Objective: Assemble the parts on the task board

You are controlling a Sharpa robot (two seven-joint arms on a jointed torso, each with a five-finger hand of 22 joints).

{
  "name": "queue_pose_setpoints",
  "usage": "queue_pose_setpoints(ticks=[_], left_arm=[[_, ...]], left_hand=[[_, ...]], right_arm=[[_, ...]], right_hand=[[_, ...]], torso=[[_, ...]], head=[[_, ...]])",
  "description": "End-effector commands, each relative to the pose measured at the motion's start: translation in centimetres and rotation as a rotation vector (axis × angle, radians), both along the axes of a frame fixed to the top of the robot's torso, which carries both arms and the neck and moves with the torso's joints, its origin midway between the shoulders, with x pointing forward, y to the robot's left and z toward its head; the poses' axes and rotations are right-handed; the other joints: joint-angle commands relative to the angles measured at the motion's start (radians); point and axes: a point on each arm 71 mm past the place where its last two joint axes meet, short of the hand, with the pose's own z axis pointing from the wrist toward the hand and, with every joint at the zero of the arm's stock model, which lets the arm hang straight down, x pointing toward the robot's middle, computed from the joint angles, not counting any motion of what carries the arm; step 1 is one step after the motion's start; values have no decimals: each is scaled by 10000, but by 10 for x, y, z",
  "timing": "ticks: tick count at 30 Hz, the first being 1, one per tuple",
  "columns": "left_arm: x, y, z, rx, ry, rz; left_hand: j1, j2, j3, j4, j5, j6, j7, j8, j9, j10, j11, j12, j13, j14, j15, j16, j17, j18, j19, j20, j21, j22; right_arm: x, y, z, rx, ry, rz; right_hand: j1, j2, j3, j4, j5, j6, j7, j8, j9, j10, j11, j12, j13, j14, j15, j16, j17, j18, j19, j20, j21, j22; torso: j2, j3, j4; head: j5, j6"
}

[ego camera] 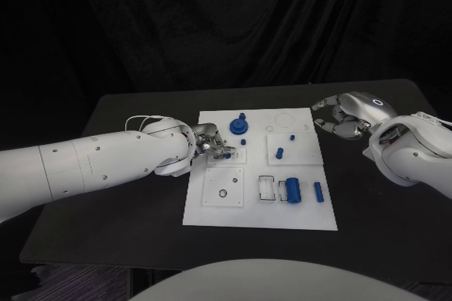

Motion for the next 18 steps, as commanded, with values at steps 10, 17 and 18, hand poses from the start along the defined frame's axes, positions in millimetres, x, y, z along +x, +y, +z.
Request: queue_pose_setpoints(ticks=[10, 17, 18], left_arm=[[0, -1, -2, -149, 13, -162], [0, 0, -3, -169, 0, -151], [0, 0, -3, -188, -15, -156]], left_hand=[[-636, 243, -749, 29, -369, 113, 65, -223, -45, 1046, 35, -44, 2628, 1039, 32, 26, 2633, -7, -42, 31, -76, 922], [-1000, 457, -1151, 44, -533, 244, 46, -230, 33, 1046, 21, -44, 2628, 1039, 27, 26, 2633, -6, -31, 28, -91, 948], [-1039, 482, -1194, 42, -549, 249, 44, -224, 56, 1046, 22, -44, 2628, 1039, 25, 26, 2633, -5, -36, 28, -99, 945]], right_arm=[[0, -2, -3, -89, 149, -164], [0, -2, -3, -103, 178, -170], [0, -2, -3, -103, 179, -169]], right_hand=[[-5, -3, 44, -4, 69, 44, 9, -36, -12, 1042, 58, 27, 2633, 1030, 88, 31, 2612, 69, 240, 68, -51, 2022], [-5, -3, 44, -4, 69, 44, 9, -36, -12, 1042, 58, 27, 2633, 1030, 88, 31, 2612, 69, 240, 68, -51, 2022], [-5, -3, 44, -4, 69, 44, 9, -36, -12, 1042, 58, 27, 2633, 1030, 88, 31, 2612, 69, 240, 68, -51, 2022]], torso=[[-2, -4, -9], [0, 0, -4], [2, 0, -3]], head=[[-6, -2], [-11, -2], [-11, -2]])
